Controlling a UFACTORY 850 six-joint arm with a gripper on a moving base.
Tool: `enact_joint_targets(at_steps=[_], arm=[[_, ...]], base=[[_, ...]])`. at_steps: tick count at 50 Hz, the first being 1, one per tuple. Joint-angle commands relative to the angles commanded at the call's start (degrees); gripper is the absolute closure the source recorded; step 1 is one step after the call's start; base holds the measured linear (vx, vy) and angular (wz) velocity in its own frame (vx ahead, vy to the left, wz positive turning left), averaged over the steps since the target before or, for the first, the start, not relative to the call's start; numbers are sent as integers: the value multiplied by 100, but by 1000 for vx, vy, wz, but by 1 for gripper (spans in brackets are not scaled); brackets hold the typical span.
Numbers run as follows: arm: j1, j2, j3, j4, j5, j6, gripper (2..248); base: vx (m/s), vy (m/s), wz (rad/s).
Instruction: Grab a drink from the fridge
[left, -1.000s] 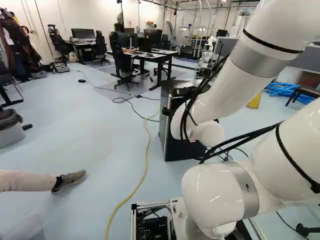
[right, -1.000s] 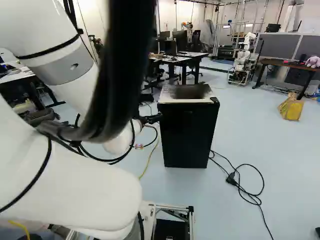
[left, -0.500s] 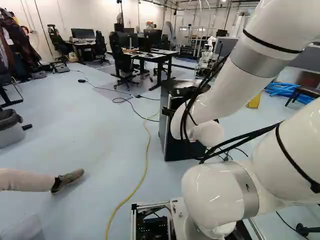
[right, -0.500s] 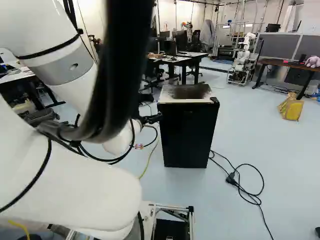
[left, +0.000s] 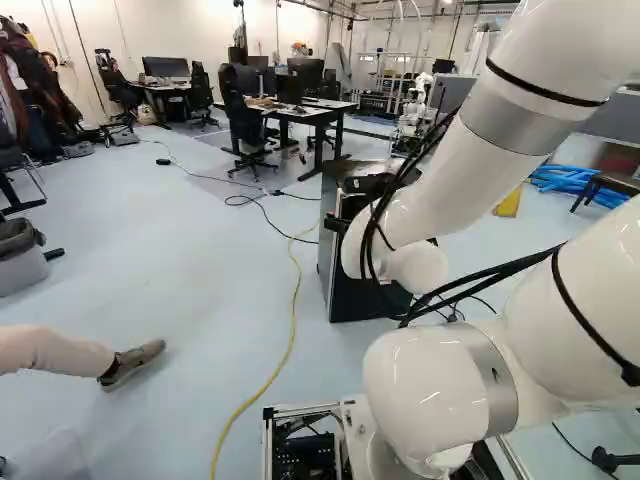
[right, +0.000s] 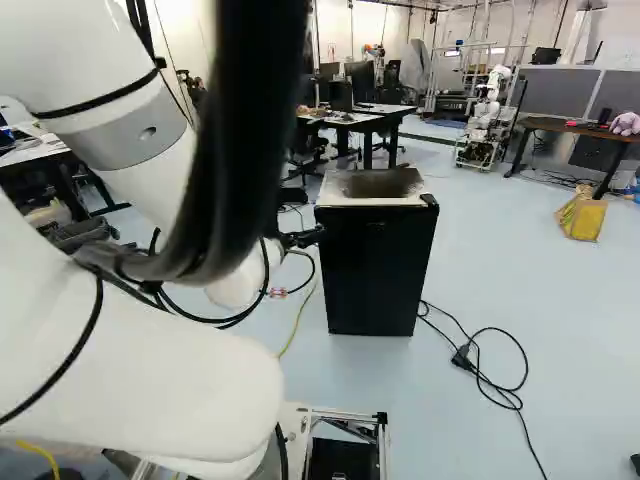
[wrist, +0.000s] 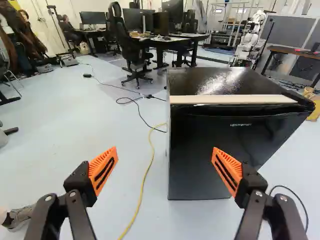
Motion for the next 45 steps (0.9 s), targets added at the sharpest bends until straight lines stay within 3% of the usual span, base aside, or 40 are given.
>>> enact_joint_targets(at_steps=[22,45], arm=[[192,-135,-115,275,0,0,3],[497,-389,-336,867,0,0,3]], base=[[0,0,0],[0,0,0]])
